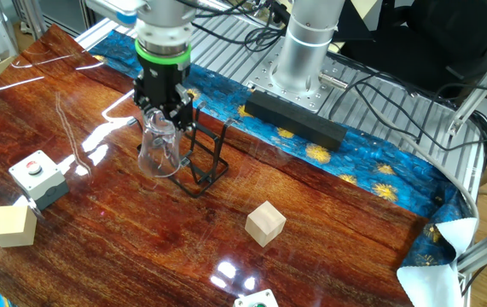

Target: Take the cup off the cup rack

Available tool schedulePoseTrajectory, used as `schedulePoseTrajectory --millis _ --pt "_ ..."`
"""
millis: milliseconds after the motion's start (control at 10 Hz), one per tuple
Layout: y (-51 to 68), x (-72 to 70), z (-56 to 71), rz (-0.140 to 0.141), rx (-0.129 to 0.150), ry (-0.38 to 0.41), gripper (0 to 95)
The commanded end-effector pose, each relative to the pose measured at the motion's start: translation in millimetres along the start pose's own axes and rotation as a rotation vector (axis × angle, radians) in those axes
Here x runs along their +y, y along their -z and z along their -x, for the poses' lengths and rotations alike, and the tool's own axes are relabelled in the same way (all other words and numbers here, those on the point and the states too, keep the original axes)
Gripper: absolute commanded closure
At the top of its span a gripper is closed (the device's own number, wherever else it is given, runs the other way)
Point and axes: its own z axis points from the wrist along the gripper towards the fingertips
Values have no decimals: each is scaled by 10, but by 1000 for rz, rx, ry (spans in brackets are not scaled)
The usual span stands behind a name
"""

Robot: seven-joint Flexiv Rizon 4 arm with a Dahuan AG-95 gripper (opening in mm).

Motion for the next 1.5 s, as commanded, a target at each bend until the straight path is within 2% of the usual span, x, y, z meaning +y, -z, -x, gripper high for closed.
schedulePoseTrajectory --millis 100,400,700,1000,1300,1500 --pt "130 22 -23 10 18 1 950" --pt "277 17 -31 9 24 7 950" --pt "446 -15 33 -5 31 28 950" --pt "621 -40 91 -12 71 47 950" --pt "748 39 136 -13 90 34 950" --pt "797 168 187 -12 96 4 950"
